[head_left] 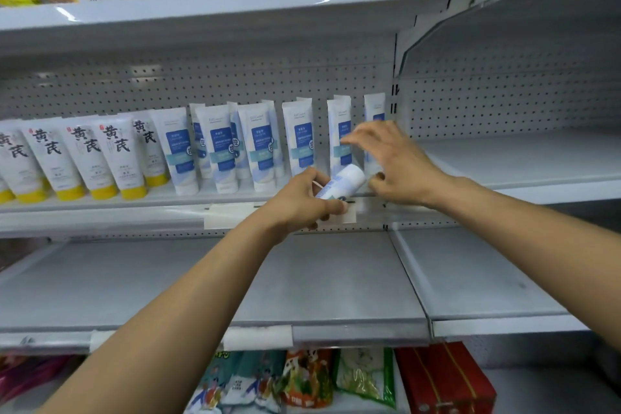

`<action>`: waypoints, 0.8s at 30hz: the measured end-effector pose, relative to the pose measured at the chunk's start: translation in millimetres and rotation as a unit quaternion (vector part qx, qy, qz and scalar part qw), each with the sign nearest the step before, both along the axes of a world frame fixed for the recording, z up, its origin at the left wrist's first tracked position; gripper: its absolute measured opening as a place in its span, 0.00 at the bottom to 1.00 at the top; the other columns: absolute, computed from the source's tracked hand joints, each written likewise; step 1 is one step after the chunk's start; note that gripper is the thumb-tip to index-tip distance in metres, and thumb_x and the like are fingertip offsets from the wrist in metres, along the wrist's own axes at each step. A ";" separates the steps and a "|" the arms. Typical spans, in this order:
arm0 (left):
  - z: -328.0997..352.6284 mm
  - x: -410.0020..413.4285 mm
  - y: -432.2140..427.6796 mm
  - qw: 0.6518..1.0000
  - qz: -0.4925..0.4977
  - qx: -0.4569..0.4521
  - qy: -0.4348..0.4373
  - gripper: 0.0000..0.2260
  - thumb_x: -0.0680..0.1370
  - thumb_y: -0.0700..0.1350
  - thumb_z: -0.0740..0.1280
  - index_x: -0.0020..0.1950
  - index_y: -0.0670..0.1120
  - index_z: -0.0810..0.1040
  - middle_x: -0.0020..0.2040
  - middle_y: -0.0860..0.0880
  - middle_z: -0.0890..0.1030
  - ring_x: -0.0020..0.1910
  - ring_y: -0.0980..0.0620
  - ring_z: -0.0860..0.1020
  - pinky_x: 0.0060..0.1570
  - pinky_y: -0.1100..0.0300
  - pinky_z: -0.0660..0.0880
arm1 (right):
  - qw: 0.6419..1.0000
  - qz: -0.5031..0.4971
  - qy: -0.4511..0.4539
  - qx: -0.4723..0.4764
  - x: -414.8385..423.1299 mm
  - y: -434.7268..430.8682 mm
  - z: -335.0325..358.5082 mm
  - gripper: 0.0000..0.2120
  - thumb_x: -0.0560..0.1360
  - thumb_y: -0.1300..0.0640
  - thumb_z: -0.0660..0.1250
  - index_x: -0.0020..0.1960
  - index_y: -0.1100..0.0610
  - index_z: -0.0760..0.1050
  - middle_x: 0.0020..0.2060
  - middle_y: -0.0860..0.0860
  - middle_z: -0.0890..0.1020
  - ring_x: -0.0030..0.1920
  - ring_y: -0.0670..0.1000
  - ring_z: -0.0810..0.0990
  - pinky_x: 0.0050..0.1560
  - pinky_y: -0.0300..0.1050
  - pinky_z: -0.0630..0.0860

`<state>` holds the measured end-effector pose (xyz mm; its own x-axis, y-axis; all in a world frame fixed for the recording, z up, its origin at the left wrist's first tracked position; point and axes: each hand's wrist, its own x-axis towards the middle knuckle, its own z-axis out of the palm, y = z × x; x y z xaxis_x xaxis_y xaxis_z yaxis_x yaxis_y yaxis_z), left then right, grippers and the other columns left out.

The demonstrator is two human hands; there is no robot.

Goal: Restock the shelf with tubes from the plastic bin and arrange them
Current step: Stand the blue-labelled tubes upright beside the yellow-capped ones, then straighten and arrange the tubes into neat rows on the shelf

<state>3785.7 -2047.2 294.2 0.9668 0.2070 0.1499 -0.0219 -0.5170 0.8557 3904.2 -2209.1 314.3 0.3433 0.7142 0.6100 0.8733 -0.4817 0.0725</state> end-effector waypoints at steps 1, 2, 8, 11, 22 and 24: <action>0.4 0.9 -4.9 1.000 -0.001 -0.013 0.003 0.18 0.72 0.43 0.74 0.57 0.44 0.71 0.45 0.48 0.79 0.36 0.53 0.77 0.35 0.58 0.74 | 0.998 0.007 -0.033 -0.054 -3.5 -2.8 -1.4 0.33 0.65 0.62 0.67 0.69 0.51 0.68 0.65 0.51 0.70 0.65 0.53 0.65 0.62 0.52 0.68; 1.0 1.7 -10.4 1.000 -0.005 -0.029 0.005 0.19 0.72 0.43 0.74 0.58 0.44 0.70 0.44 0.48 0.79 0.36 0.52 0.77 0.35 0.57 0.74 | 0.994 0.014 -0.067 -0.090 -6.1 -5.2 -3.9 0.31 0.65 0.58 0.70 0.68 0.51 0.70 0.64 0.51 0.72 0.65 0.54 0.67 0.62 0.53 0.68; 11.6 -8.5 -31.2 0.997 -0.047 -0.043 0.047 0.19 0.76 0.46 0.71 0.62 0.46 0.68 0.47 0.46 0.80 0.41 0.50 0.80 0.42 0.56 0.79 | 0.971 0.052 -0.230 -0.046 -15.8 -19.3 -12.7 0.17 0.71 0.49 0.63 0.54 0.55 0.80 0.45 0.51 0.82 0.48 0.55 0.75 0.40 0.47 0.72; 23.3 -18.0 -23.5 0.989 -0.089 -0.086 0.087 0.21 0.79 0.58 0.63 0.64 0.45 0.71 0.56 0.42 0.80 0.48 0.46 0.81 0.48 0.51 0.82 | 0.974 0.027 -0.218 -0.050 -9.0 -33.2 -17.4 0.14 0.69 0.52 0.71 0.53 0.54 0.78 0.44 0.51 0.81 0.45 0.56 0.76 0.38 0.47 0.71; 23.9 -26.3 -12.5 0.992 0.043 -0.070 -0.097 0.07 0.80 0.50 0.64 0.54 0.49 0.77 0.51 0.48 0.82 0.48 0.50 0.82 0.48 0.55 0.81 | 0.940 -0.047 0.251 0.228 9.4 -36.8 -20.2 0.13 0.72 0.49 0.71 0.55 0.50 0.76 0.45 0.46 0.82 0.41 0.45 0.78 0.42 0.44 0.76; 23.1 -23.9 -12.5 0.991 0.055 -0.007 -0.123 0.05 0.80 0.48 0.64 0.53 0.50 0.77 0.49 0.48 0.82 0.45 0.52 0.83 0.46 0.57 0.80 | 0.919 -0.032 0.303 0.251 12.0 -31.0 -16.4 0.13 0.72 0.50 0.72 0.55 0.51 0.77 0.45 0.46 0.82 0.41 0.43 0.78 0.41 0.41 0.74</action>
<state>3761.8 -2059.7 317.3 0.8728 0.3128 0.3748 -0.1751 -0.5160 0.8385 3916.3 -2240.1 297.9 0.7599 0.3616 0.5402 0.6489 -0.3729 -0.6632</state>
